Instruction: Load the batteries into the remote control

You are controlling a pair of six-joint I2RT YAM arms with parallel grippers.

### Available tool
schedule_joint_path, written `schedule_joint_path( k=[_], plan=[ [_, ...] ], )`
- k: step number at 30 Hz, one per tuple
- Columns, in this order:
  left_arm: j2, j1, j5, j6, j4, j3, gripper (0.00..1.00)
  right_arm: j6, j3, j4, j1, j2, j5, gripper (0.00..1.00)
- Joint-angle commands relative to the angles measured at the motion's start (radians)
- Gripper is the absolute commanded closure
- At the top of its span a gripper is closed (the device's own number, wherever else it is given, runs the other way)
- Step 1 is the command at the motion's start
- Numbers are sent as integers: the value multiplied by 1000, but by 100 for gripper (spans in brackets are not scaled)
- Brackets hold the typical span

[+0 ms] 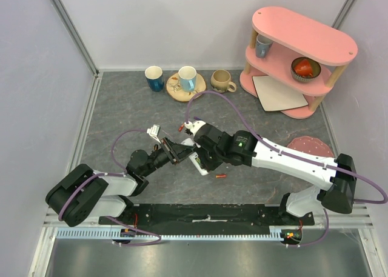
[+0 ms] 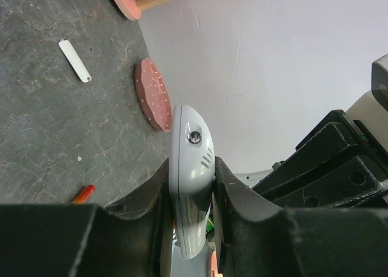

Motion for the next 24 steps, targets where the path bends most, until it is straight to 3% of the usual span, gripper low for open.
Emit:
schedule_joint_path(
  k=[1, 18, 24],
  plan=[
    [-22, 0, 31, -28, 229, -1, 98, -23, 45, 9, 0, 17, -14, 100],
    [-31, -7, 59, -28, 229, 12, 98, 3, 56, 67, 0, 59, -11, 100],
    [-39, -9, 56, -28, 229, 7, 98, 5, 66, 70, -1, 63, -22, 88]
  ],
)
